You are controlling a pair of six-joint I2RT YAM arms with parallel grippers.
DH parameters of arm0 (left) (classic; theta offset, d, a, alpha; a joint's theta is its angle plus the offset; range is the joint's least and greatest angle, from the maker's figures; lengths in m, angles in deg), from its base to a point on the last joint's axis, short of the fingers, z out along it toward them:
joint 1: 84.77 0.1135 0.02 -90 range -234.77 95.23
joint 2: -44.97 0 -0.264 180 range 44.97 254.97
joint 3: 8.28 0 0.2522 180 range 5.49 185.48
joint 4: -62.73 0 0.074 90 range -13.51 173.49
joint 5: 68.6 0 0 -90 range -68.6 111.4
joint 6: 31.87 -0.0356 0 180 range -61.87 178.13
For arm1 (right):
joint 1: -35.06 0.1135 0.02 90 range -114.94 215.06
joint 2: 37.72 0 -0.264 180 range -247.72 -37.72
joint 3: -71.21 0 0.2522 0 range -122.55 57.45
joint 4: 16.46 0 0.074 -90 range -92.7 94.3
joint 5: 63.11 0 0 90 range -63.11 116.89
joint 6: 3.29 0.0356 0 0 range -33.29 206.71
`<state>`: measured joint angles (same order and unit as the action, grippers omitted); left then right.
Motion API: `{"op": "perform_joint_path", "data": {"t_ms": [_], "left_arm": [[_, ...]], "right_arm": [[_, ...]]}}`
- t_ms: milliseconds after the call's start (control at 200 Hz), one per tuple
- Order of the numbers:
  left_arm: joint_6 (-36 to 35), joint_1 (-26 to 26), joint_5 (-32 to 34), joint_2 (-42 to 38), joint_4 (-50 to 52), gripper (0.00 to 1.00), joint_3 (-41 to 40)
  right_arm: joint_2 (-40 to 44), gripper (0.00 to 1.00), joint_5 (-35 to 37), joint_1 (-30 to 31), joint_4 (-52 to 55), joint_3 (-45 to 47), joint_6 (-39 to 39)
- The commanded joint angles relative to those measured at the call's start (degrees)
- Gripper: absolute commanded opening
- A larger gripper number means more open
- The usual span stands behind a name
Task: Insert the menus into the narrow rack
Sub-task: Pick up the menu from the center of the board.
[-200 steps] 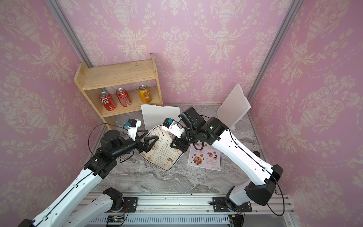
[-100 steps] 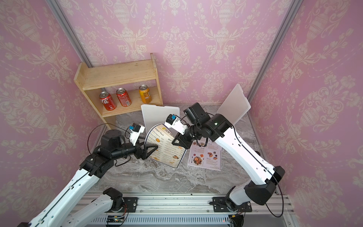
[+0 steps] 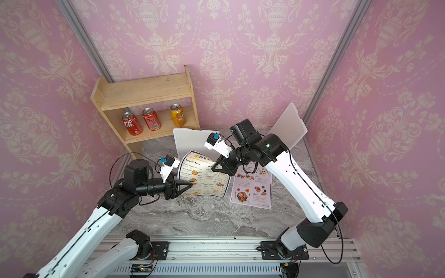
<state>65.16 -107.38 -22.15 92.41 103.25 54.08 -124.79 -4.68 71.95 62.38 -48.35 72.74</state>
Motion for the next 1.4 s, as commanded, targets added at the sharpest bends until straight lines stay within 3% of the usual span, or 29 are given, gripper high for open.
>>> {"op": "perform_joint_path", "data": {"t_ms": [0,210,335,380,470,540,695,946,1046,1191,1396], "left_arm": [[-0.89,0.46,-2.77,-0.92,0.69,0.4,-0.57],[-1.75,0.55,-2.5,0.1,1.56,0.19,0.27],[-1.93,0.64,-0.87,0.41,1.71,0.05,0.68],[-2.06,0.68,0.28,0.55,1.89,0.0,1.11],[-2.29,0.89,2.97,0.81,1.8,0.0,2.83],[-2.64,1.2,4.9,1.37,1.16,0.0,4.95],[-7.74,2.53,7.23,4.98,-1.18,0.0,10.69],[-18.69,5.42,3.45,15.28,-3.88,0.0,19.66],[-23.71,6.36,4.88,16.31,-6.38,0.0,20.46],[-23.89,10.34,-1.18,19.48,-7.25,0.0,24.45],[-22.69,10.48,-7.55,24.17,-4.36,0.0,31.04]], "right_arm": [[-2.15,0.21,-2.44,-0.42,0.8,-3.01,-1.58],[-5.76,0.22,-3.26,-1.6,2.22,-6.68,-2.6],[-6.62,0.29,-4.62,-2.85,2.21,-7.53,-2.59],[-6.71,0.39,-4.94,-3.33,2.16,-7.79,-2.46],[-6.45,0.52,-4.97,-4.07,2.03,-7.93,-2.25],[-5.61,0.71,-4.99,-4.94,1.36,-7.7,-1.54],[-1.93,0.96,-5.43,-6.93,-2.83,-4.04,0.64],[1.02,1.0,-6.36,-9.95,-10.68,3.7,2.09],[0.47,1.0,-7.66,-11.27,-15.28,6.42,3.32],[-2.02,1.0,-9.44,-12.36,-19.64,7.29,4.63],[-6.46,1.0,-11.1,-12.4,-23.19,4.63,5.18]]}}
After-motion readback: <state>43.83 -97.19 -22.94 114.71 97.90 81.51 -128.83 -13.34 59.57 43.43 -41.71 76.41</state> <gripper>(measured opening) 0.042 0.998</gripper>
